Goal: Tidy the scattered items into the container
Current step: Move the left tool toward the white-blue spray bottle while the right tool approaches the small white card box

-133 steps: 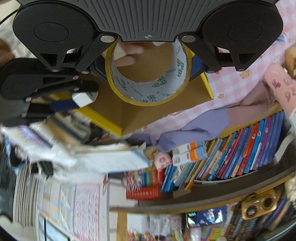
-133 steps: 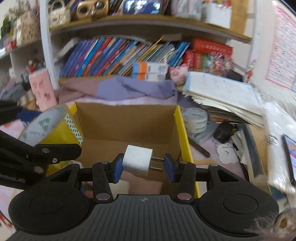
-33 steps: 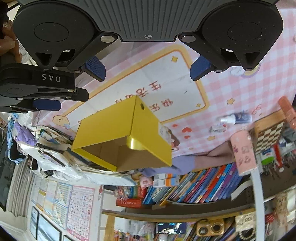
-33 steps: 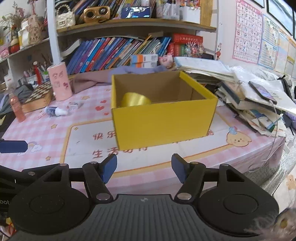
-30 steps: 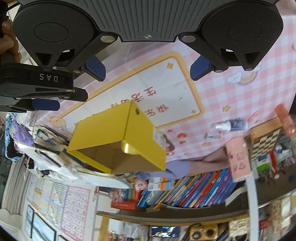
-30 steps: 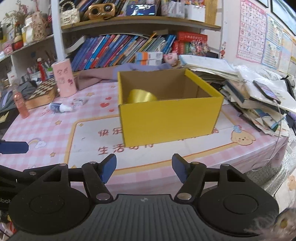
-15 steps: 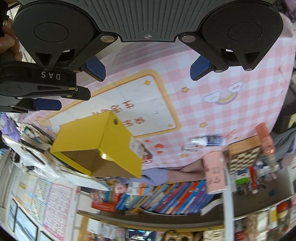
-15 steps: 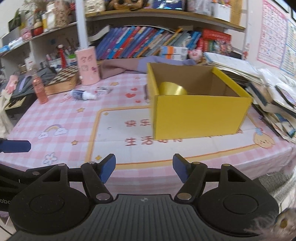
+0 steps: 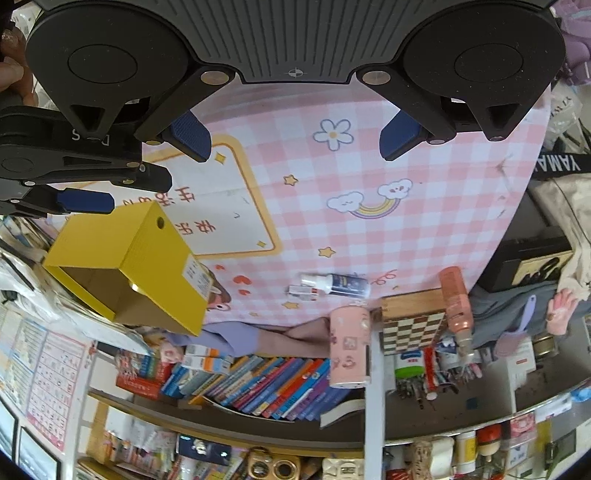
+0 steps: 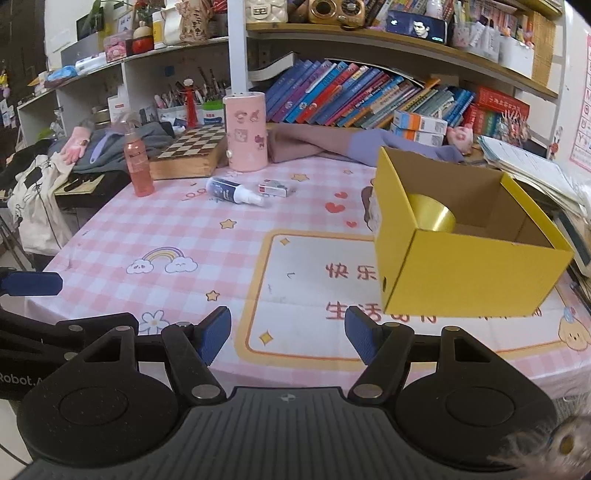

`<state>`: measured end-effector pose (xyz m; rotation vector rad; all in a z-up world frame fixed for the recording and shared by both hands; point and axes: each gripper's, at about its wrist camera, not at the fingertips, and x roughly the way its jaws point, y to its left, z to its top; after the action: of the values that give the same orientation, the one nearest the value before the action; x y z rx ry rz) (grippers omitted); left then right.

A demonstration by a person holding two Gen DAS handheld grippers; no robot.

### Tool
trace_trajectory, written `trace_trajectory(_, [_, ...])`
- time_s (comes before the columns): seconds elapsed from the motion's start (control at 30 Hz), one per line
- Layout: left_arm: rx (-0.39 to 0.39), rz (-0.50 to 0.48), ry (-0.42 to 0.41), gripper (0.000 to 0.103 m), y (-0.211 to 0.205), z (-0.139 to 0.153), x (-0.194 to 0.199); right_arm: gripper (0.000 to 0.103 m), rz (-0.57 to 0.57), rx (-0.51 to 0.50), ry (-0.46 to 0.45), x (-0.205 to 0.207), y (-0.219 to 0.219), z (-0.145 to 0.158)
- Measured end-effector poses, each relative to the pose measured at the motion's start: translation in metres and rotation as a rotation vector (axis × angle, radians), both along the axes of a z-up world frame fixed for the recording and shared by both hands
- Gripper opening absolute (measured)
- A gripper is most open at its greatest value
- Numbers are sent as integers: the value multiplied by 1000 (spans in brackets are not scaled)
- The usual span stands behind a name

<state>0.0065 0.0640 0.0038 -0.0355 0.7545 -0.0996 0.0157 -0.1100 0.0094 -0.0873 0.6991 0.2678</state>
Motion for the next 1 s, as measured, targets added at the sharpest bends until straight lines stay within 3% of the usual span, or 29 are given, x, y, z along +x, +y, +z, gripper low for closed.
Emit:
trace_trajectory(0.37, [10, 31, 7, 99, 4, -4, 42, 66, 29, 8, 3, 51, 5, -4])
trace_trajectory(1.0, [10, 149, 35, 99, 27, -19, 158, 66, 48, 46, 40, 193, 22, -10])
